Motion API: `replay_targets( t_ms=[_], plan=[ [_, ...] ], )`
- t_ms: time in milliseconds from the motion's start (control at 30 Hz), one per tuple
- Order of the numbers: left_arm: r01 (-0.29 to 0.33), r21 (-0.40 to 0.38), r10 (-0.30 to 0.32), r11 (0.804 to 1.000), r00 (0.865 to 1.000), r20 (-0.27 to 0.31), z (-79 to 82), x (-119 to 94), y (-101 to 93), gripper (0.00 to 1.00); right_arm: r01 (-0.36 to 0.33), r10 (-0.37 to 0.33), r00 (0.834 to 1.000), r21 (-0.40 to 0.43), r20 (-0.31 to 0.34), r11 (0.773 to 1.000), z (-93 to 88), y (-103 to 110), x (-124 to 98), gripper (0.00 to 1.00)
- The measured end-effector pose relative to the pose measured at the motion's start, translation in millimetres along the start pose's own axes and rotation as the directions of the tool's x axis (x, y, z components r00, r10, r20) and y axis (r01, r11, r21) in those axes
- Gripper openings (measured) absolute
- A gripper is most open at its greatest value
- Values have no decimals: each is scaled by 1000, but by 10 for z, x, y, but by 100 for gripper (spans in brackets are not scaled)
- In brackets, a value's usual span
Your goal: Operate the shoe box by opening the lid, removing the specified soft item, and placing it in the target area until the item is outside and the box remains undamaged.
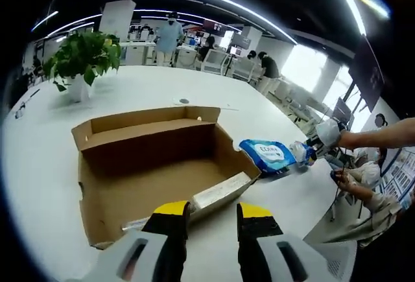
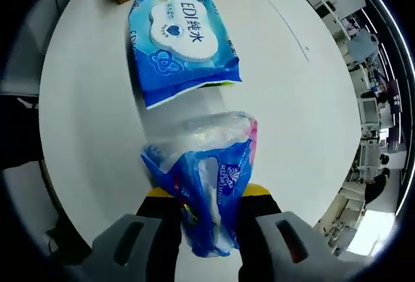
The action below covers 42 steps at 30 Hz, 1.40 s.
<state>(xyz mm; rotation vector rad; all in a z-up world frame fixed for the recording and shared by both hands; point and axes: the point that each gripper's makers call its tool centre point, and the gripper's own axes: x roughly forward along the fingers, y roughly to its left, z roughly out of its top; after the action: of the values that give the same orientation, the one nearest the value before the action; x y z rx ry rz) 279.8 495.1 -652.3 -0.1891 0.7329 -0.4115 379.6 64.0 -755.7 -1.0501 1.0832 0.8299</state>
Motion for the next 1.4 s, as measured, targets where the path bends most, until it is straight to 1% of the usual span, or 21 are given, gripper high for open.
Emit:
replay_targets(
  t_ms=[67, 167, 300, 400, 533, 733, 933, 1100, 1167, 1300, 1400],
  plan=[
    [0, -1, 0, 1000, 1000, -1, 1, 1, 7, 29, -9, 9, 1000, -1, 7, 1000, 18, 12, 13, 30],
    [5, 2, -5, 1000, 1000, -6, -8, 21, -18, 29, -10, 10, 1000, -16, 1, 1000, 32, 11, 50, 30],
    [15, 5, -15, 1000, 1000, -14, -11, 36, -68, 29, -18, 18, 1000, -48, -16, 999, 50, 32, 102, 33],
    [19, 7, -19, 1000, 1000, -20, -18, 40, -87, 29, -14, 12, 1000, -88, -26, 996, 73, 41, 133, 34],
    [21, 10, -20, 1000, 1000, -24, -25, 25, -97, 29, -10, 9, 1000, -101, -19, 995, 132, 29, 142, 36],
    [23, 12, -23, 1000, 999, -30, -52, 1, -91, 29, -7, 3, 1000, -144, -29, 990, 139, 51, 133, 41],
    [36, 11, -36, 999, 999, -28, -58, -7, -98, 29, 4, -9, 999, -158, -33, 987, 138, 33, 49, 43],
    [46, 15, -45, 999, 999, -25, -65, -15, -107, 29, 42, -51, 998, -202, -42, 979, 166, -6, -67, 43],
    [48, 23, -48, 999, 999, -23, -60, -23, -103, 29, 49, -57, 998, -193, -37, 980, 183, -20, -124, 42],
    [57, 26, -56, 998, 998, -15, -57, -43, -89, 29, 76, -86, 995, -177, -52, 981, 152, -67, -226, 42],
    [63, 25, -63, 998, 998, -6, -60, -75, -72, 29, 87, -95, 994, -145, -51, 986, 141, -84, -296, 42]
  ],
)
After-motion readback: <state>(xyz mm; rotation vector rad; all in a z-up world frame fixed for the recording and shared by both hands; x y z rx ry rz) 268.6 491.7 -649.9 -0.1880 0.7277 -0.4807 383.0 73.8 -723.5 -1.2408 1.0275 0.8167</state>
